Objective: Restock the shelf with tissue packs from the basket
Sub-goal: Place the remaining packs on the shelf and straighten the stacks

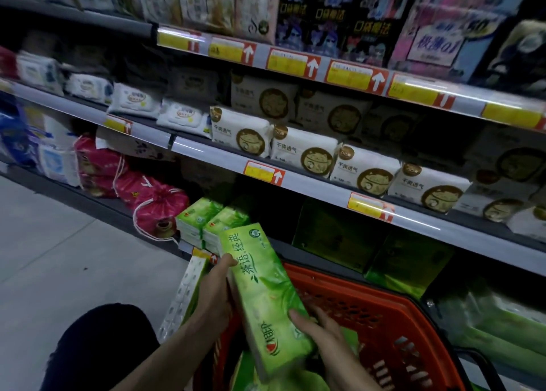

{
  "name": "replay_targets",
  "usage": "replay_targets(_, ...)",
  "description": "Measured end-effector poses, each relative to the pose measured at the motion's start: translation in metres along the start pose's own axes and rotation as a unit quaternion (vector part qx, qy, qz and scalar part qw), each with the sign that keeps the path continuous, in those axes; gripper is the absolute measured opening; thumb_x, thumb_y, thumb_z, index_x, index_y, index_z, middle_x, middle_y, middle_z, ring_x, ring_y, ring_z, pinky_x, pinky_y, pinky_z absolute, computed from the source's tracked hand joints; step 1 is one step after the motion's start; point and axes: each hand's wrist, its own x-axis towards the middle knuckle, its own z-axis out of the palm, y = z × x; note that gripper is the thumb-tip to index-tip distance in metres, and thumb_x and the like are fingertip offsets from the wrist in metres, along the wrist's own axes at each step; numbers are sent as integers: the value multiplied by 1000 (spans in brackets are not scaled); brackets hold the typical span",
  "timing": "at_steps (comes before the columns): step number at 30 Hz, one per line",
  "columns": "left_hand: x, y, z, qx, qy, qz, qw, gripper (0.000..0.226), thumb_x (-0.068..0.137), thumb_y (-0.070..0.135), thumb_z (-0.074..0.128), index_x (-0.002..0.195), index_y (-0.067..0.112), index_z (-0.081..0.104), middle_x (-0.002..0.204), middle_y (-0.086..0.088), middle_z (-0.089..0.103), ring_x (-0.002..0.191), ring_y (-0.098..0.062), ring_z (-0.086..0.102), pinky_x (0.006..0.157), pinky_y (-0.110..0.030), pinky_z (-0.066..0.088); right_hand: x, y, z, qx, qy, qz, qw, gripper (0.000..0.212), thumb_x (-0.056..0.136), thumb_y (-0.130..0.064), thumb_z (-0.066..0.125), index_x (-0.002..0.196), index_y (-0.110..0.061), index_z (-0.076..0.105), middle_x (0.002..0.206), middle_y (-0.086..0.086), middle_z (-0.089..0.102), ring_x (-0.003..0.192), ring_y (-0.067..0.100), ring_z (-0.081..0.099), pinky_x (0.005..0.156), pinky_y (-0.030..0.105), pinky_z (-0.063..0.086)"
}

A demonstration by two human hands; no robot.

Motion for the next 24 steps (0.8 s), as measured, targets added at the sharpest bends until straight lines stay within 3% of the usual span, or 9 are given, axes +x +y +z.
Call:
replay_targets(4,9,10,-16,-30,17,-10,999,27,90,32,71,105,10,76,99,-18,79,90,-37,76,80,-47,61,11,-21,38,54,-49,10,997,64,64,-29,92,120,-4,75,107,18,80,99,36,79,95,44,59)
replay_targets(6,15,23,-24,-38,15,-6,999,30,90,31,72,108,8,76,101,-18,79,97,-39,76,91,-53,60,19,-28,53,75,-43,8,996,54,72,-23,93,118,-3,75,105,19,80,98,38,79,98,48,58)
replay_targets(8,27,36,-32,-35,13,14,999,33,92,25,70,115,2,74,106,-16,79,101,-36,75,95,-51,57,26,-38,67,87,-32,-3,996,41,85,-25,83,119,-4,74,105,17,81,97,35,79,96,46,59)
replay_targets(11,41,57,-37,-21,16,22,999,31,89,14,72,115,-4,72,103,-21,78,99,-41,74,87,-51,59,42,-51,89,102,-27,-8,994,43,90,-32,80,121,-3,73,107,17,81,97,34,79,91,46,60)
replay_targets(14,55,82,-34,30,4,22,999,44,77,20,78,117,4,69,102,-18,78,89,-35,76,61,-36,60,65,-63,110,114,-23,-17,993,50,87,-40,82,120,-4,74,107,16,81,94,33,79,77,40,62)
replay_targets(16,71,97,-33,57,10,19,998,63,63,27,81,121,7,66,105,-18,76,87,-33,76,58,-32,58,79,-72,123,118,-5,-19,993,77,70,-54,92,126,-6,71,112,15,80,99,34,78,81,45,63)
replay_targets(18,92,107,-35,53,20,20,998,65,60,27,82,120,7,68,101,-18,76,81,-34,75,60,-36,59,91,-79,132,132,6,-19,991,89,61,-57,92,129,-5,67,112,14,80,99,34,79,84,47,63)
replay_targets(20,102,116,-34,49,18,16,998,56,65,24,83,116,3,70,93,-19,75,73,-33,73,61,-42,62,103,-89,139,128,12,-24,991,83,67,-55,90,129,-7,65,110,13,79,95,33,79,78,43,62)
replay_targets(24,124,125,-37,26,23,22,999,31,79,13,80,105,-2,74,93,-22,76,70,-32,72,56,-35,60,122,-105,154,142,20,-21,989,56,86,-44,85,124,-7,67,106,13,80,89,32,80,72,46,65)
